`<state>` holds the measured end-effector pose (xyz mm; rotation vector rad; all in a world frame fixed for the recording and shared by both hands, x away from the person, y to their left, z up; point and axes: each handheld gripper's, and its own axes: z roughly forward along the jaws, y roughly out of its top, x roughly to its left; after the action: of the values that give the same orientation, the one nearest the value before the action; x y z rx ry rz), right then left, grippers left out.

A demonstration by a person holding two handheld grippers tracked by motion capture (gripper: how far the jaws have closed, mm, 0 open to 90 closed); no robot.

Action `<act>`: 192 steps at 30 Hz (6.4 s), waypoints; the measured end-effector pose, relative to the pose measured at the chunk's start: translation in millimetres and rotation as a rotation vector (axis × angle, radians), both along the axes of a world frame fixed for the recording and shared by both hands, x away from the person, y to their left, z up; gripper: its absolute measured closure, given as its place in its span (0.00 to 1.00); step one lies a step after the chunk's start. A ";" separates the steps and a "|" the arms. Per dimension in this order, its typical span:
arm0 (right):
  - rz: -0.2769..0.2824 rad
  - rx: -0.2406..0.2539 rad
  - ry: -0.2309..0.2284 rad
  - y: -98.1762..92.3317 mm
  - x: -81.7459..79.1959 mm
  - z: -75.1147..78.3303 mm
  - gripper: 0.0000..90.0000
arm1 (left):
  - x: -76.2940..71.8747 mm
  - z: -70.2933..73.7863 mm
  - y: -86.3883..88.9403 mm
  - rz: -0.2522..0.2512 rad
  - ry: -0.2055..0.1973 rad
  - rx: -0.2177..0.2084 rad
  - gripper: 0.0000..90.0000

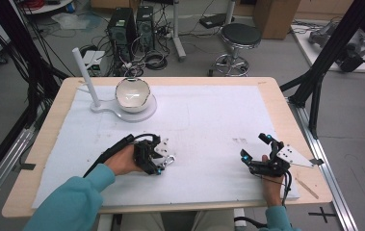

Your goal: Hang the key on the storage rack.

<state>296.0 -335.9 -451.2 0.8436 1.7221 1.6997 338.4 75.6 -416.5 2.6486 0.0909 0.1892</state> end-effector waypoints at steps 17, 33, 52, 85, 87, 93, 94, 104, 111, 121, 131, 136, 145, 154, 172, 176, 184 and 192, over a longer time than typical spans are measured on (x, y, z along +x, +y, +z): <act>0.001 0.001 0.001 0.3 -0.1 0.0 0.01 | 2.3 5.6 5.8 0.006 0.010 -0.012 0.78; 0.001 -0.002 -0.002 0.1 0.0 0.0 0.01 | 6.7 4.9 6.3 0.034 0.049 -0.055 0.91; 0.001 -0.002 -0.003 0.1 0.1 0.0 0.01 | 8.9 5.5 7.8 0.056 0.073 -0.067 0.98; -0.004 -0.001 -0.001 0.4 0.9 0.0 0.01 | 23.0 59.5 90.4 0.338 0.062 -0.375 0.98; -0.003 0.000 0.007 0.8 0.4 0.1 0.01 | 23.8 66.7 99.7 0.365 0.049 -0.400 0.98; -0.003 -0.001 0.000 0.5 1.1 0.0 0.01 | 30.1 91.8 129.4 0.411 0.002 -0.478 0.98; -0.001 0.001 0.007 0.8 0.6 0.0 0.01 | 31.7 95.6 135.3 0.427 -0.007 -0.491 0.98; -0.001 0.001 0.009 0.8 1.0 0.1 0.01 | 47.7 129.2 188.3 0.537 -0.077 -0.542 0.98; -0.001 0.001 0.010 1.1 0.8 0.1 0.01 | 55.5 147.5 218.7 0.601 -0.114 -0.544 0.98; -0.003 -0.002 0.005 0.9 0.9 0.1 0.01 | 73.1 161.1 249.0 0.668 -0.130 -0.541 0.98; -0.004 0.000 0.008 1.2 0.4 0.1 0.01 | 94.8 150.4 258.5 0.697 -0.090 -0.521 0.98; -0.003 0.000 0.006 1.2 0.4 0.0 0.01 | 104.9 142.2 259.2 0.705 -0.066 -0.503 0.98; -0.005 0.001 0.009 1.1 0.3 0.1 0.01 | 115.4 132.9 266.0 0.732 -0.037 -0.483 0.98; -0.004 0.000 0.006 1.1 0.4 0.0 0.01 | 119.9 127.6 270.5 0.739 -0.029 -0.463 0.98; -0.004 0.000 0.007 1.1 0.4 0.0 0.01 | 130.7 117.4 280.2 0.773 -0.001 -0.465 0.98; -0.006 -0.001 0.008 1.1 0.3 0.0 0.01 | 132.3 116.0 282.0 0.779 -0.001 -0.472 0.98; -0.004 0.001 0.007 1.2 0.4 0.0 0.01 | 136.0 112.1 281.6 0.786 0.004 -0.465 0.98; -0.005 0.001 0.007 1.2 0.4 0.0 0.01 | 136.8 111.7 283.1 0.780 0.000 -0.472 0.98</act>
<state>296.4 -334.8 -451.2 0.8544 1.7228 1.6966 475.2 358.7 -304.7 2.0185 1.0329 0.3649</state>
